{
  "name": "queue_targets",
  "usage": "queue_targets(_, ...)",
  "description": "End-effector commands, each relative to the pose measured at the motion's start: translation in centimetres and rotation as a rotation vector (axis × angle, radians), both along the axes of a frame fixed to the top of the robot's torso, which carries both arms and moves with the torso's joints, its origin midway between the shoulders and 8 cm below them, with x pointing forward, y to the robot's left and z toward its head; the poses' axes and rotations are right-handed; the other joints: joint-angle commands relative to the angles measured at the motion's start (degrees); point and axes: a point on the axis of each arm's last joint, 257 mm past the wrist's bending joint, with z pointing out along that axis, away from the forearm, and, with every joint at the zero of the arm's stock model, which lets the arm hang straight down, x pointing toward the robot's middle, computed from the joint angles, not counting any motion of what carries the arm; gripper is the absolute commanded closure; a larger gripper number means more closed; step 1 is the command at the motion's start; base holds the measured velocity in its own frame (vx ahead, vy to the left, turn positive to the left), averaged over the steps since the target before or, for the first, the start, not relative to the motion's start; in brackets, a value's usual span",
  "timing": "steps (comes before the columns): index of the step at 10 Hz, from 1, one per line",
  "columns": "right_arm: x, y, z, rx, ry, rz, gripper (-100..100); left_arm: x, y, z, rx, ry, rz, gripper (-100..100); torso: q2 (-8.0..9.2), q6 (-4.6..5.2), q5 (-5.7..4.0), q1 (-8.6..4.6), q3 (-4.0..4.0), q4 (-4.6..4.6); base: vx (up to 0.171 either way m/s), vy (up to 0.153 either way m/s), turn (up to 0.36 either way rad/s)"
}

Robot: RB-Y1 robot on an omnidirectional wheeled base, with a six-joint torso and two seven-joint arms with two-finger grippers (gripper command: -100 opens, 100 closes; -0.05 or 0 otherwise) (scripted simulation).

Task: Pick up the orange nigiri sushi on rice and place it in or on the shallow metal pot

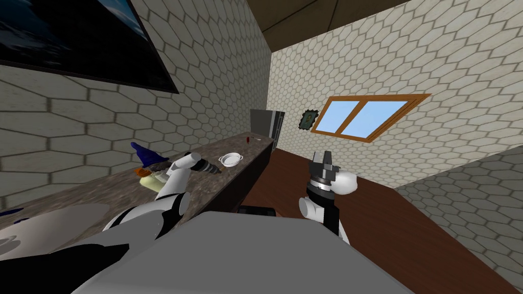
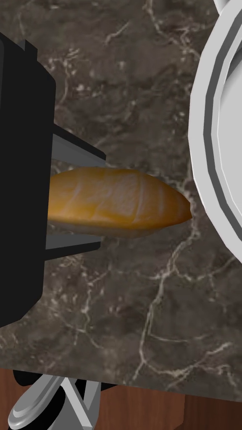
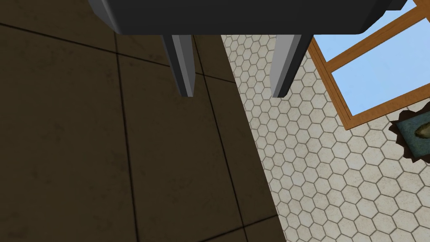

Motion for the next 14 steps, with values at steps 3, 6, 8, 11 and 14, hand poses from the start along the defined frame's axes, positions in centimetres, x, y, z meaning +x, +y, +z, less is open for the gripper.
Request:
queue_targets(3,0.0,0.0,0.0,0.000,0.000,0.000,0,0.0,0.0,0.0,-0.001,0.000,0.000,0,0.00,0.00,-0.01,-0.02,-0.01,-0.01,0.000,0.000,0.000)
queue_targets(6,0.0,0.0,0.0,0.000,0.000,0.000,0,0.0,-0.1,1.1,0.001,0.001,-0.007,100,0.06,-0.04,-0.03,0.05,0.04,0.02,-0.005,0.016,0.033)
queue_targets(8,0.0,0.0,0.0,0.000,0.000,0.000,0,-0.4,0.5,1.8,0.016,0.024,-0.005,100,0.02,-0.01,-0.01,-0.01,0.01,0.00,-0.028,0.010,-0.018)
queue_targets(11,0.0,0.0,0.0,0.000,0.000,0.000,0,-1.4,2.1,3.4,0.055,0.085,0.001,100,0.59,-0.08,-0.04,0.11,0.34,0.12,-0.133,0.039,-0.043)
queue_targets(14,0.0,0.0,0.0,0.000,0.000,0.000,0,-2.1,3.8,4.8,0.102,0.123,0.019,100,0.62,-0.08,-0.09,-0.04,0.37,0.15,-0.122,0.008,-0.046)
